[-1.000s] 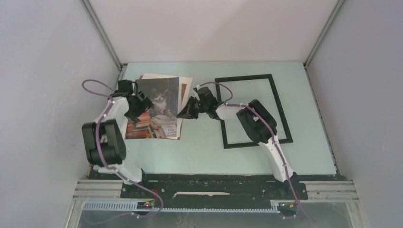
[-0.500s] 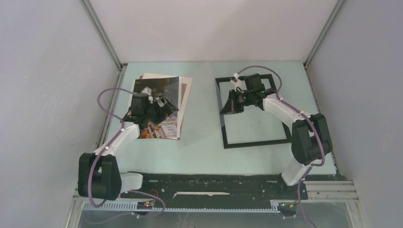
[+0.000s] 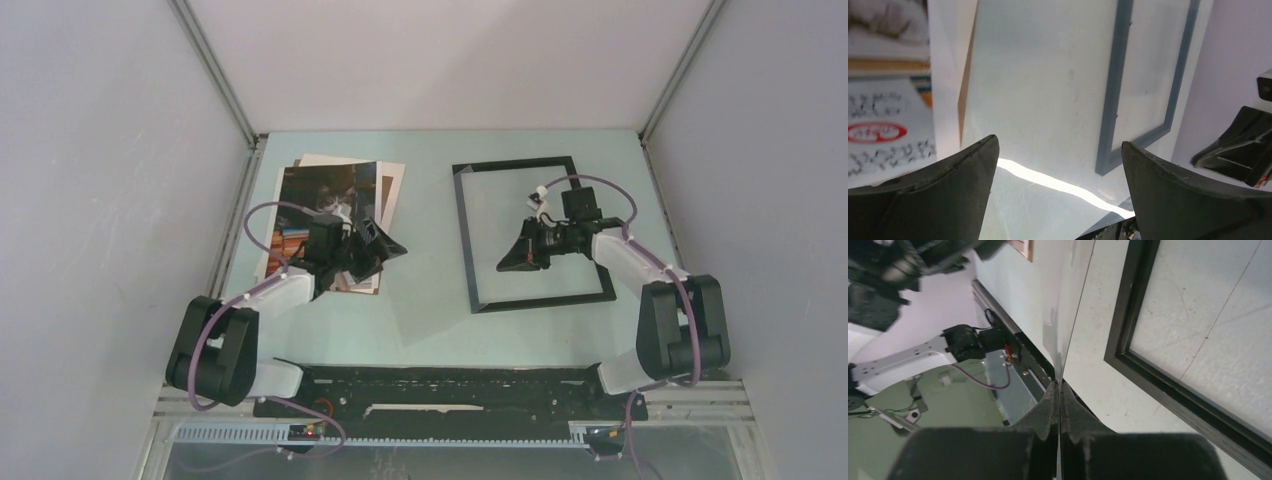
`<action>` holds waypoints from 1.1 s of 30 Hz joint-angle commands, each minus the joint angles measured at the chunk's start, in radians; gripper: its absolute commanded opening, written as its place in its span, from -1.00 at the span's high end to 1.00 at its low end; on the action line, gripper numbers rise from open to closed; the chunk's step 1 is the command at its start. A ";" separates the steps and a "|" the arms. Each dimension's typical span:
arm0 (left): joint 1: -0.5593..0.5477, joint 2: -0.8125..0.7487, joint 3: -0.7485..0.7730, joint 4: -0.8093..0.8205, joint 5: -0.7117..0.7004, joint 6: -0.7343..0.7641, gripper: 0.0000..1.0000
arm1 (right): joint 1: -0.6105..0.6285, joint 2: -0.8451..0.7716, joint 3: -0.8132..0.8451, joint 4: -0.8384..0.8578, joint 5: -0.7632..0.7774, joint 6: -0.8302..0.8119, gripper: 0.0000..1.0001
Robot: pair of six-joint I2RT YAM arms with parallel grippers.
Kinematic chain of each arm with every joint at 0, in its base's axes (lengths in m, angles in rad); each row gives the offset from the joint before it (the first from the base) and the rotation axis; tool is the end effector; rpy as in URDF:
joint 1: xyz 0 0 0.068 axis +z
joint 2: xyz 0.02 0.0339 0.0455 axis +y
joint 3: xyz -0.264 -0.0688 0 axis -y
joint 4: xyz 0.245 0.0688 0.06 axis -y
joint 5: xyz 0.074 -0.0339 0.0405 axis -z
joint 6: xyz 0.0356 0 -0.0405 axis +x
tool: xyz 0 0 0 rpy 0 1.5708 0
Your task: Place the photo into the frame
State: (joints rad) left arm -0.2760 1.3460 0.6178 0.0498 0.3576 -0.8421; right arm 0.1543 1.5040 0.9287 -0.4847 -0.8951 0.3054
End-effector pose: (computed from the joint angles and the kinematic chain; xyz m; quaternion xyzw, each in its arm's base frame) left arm 0.2540 -0.0849 0.1852 -0.1742 0.8738 -0.3612 0.2749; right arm 0.2800 0.0717 0.2100 -0.0432 0.8780 0.4596 0.1264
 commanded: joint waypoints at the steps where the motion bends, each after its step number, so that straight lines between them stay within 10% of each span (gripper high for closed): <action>1: 0.002 -0.063 -0.125 0.115 0.012 -0.117 -1.00 | -0.076 -0.072 -0.098 0.176 -0.142 0.145 1.00; 21: -0.012 -0.079 -0.443 0.542 0.237 -0.491 -1.00 | -0.133 -0.157 -0.224 0.475 -0.212 0.551 1.00; 33: -0.019 0.252 -0.464 1.383 0.304 -0.887 -0.84 | -0.140 -0.195 -0.230 0.489 -0.239 0.558 1.00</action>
State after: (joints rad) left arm -0.2905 1.4807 0.1761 0.9661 0.6250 -1.5219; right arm 0.0223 1.3441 0.7002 -0.0212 -1.0935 0.8543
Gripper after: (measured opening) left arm 0.958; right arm 0.007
